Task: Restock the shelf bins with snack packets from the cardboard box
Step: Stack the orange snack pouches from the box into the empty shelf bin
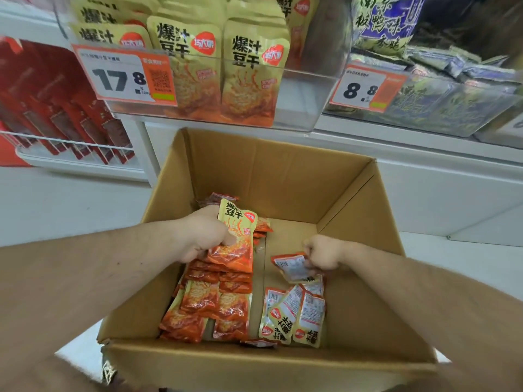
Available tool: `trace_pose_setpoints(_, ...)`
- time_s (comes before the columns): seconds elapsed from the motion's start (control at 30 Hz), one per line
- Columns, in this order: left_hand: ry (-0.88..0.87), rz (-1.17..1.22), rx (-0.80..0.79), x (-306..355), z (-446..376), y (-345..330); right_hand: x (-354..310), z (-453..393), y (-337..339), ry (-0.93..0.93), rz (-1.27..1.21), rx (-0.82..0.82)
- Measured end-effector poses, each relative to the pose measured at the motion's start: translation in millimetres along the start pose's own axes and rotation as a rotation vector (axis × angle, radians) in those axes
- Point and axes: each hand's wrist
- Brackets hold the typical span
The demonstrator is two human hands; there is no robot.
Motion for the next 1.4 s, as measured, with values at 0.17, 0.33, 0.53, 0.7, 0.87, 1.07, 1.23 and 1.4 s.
trace_pose_setpoints(0.17,-0.104,0.221,-0.078,32,19,-3,-43,94,50,0.308,-0.170,0.732)
trace_pose_setpoints(0.33,-0.251,0.435,-0.226,63,49,-12,-65,148,43,0.648,0.108,0.941)
trace_pose_setpoints(0.53,-0.324,0.625,-0.170,72,75,-11,-80,133,42,0.829,0.415,1.107)
trace_pose_setpoints(0.7,-0.311,0.620,-0.138,74,83,-13,-88,131,42,0.932,0.441,1.170)
trace_pose_setpoints(0.87,-0.392,0.449,-0.099,75,83,-5,-89,137,50,1.011,0.442,1.179)
trace_pose_setpoints(1.07,-0.571,0.320,-0.034,76,77,1,-83,145,57,1.030,0.388,1.216)
trace_pose_setpoints(1.23,-0.755,-0.363,0.151,84,79,11,-98,169,86,0.730,-0.013,1.179)
trace_pose_setpoints(1.4,-0.850,-0.633,0.153,97,88,-3,-104,169,95,0.545,-0.131,0.691)
Point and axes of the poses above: each hand's wrist, its own z-axis away from the middle knuckle, its own y-axis out of the back of the hand, x = y × z, and after that the axes turned 1 degree about -x, right-handed
